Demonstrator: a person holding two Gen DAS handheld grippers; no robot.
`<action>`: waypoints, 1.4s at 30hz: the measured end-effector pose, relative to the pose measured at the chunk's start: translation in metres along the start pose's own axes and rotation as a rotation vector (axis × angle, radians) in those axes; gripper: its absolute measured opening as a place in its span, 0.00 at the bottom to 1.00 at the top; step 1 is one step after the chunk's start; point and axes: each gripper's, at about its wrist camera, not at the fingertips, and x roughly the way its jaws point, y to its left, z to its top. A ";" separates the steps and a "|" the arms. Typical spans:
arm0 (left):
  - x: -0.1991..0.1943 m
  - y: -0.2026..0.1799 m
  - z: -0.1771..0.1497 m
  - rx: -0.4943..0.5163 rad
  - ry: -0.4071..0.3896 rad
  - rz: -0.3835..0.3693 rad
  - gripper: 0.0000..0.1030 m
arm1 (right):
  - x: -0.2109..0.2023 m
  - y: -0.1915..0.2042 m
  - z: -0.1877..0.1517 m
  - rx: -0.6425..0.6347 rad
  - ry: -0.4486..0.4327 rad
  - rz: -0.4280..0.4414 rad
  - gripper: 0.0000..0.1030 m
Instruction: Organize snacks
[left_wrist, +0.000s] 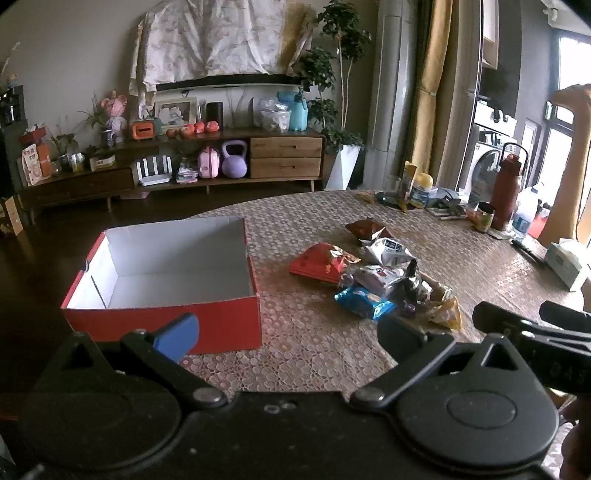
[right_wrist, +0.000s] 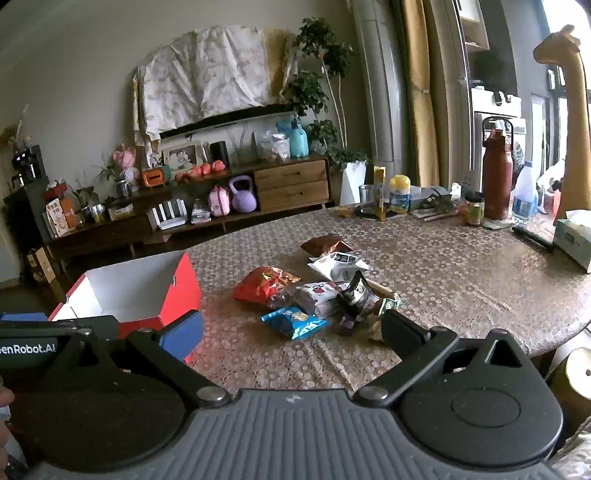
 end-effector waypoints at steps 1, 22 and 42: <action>0.000 0.000 -0.001 0.000 0.001 -0.001 1.00 | 0.000 0.000 0.000 0.000 -0.001 0.000 1.00; -0.001 -0.002 -0.003 0.000 -0.010 -0.007 1.00 | -0.003 0.003 -0.001 -0.004 -0.005 0.010 1.00; 0.013 -0.006 -0.003 0.032 -0.004 -0.044 1.00 | 0.002 -0.006 -0.002 -0.013 -0.015 0.010 1.00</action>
